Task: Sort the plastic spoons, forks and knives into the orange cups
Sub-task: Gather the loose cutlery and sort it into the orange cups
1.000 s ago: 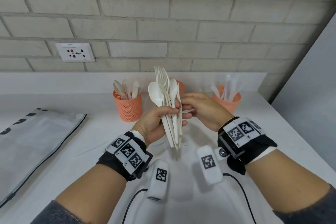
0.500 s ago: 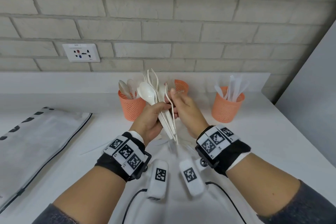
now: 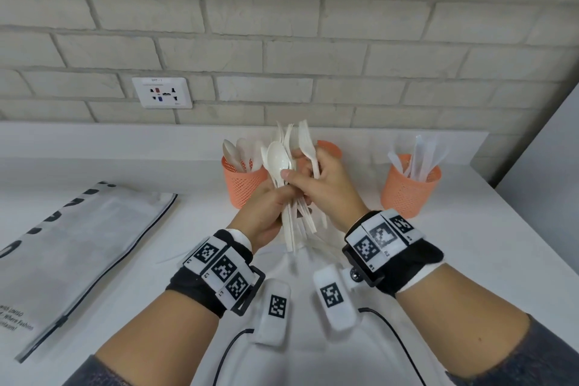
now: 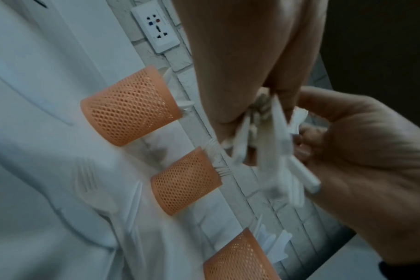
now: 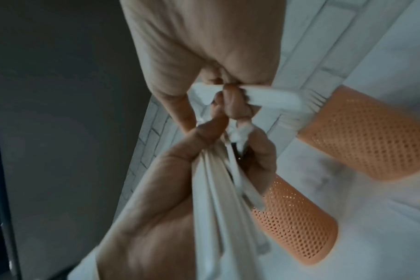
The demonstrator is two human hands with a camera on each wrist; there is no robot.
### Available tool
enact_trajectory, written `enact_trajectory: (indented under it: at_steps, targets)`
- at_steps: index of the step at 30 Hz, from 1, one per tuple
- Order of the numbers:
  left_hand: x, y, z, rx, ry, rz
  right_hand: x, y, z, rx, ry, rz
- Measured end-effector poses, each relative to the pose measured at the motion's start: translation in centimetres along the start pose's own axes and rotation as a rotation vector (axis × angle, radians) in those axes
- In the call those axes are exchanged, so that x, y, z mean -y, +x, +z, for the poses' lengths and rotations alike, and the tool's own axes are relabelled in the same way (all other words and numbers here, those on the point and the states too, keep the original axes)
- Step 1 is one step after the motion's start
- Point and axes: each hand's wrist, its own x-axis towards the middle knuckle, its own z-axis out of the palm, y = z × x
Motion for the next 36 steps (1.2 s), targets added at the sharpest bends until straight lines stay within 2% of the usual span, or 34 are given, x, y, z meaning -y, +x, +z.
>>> enact_trajectory:
  at_steps: [3, 7, 10, 18, 24, 30, 36]
  targets:
    - [-0.3, -0.4, -0.3, 0.057, -0.043, 0.005, -0.2, 0.1, 0.2, -0.001, 0.171, 0.125]
    - [-0.3, -0.4, -0.9, 0.075, -0.105, -0.004, 0.2, 0.1, -0.3, 0.158, 0.240, 0.209]
    - [-0.1, -0.6, -1.1, 0.084, -0.141, -0.028, 0.0, 0.0, -0.5, 0.216, 0.254, 0.214]
    - [-0.8, -0.6, -0.8, 0.092, -0.132, -0.018, 0.1, -0.6, 0.2, 0.092, 0.170, 0.080]
    - [-0.4, -0.7, -0.8, 0.040, -0.063, 0.013, 0.2, -0.2, 0.3, 0.108, 0.179, 0.197]
    - [-0.5, -0.4, -1.1, 0.010, -0.135, 0.003, 0.1, 0.0, 0.8, 0.085, 0.211, 0.158]
    - [-0.6, -0.3, -1.6, -0.109, -0.170, -0.005, 0.6, 1.1, -0.1, -0.054, 0.149, 0.081]
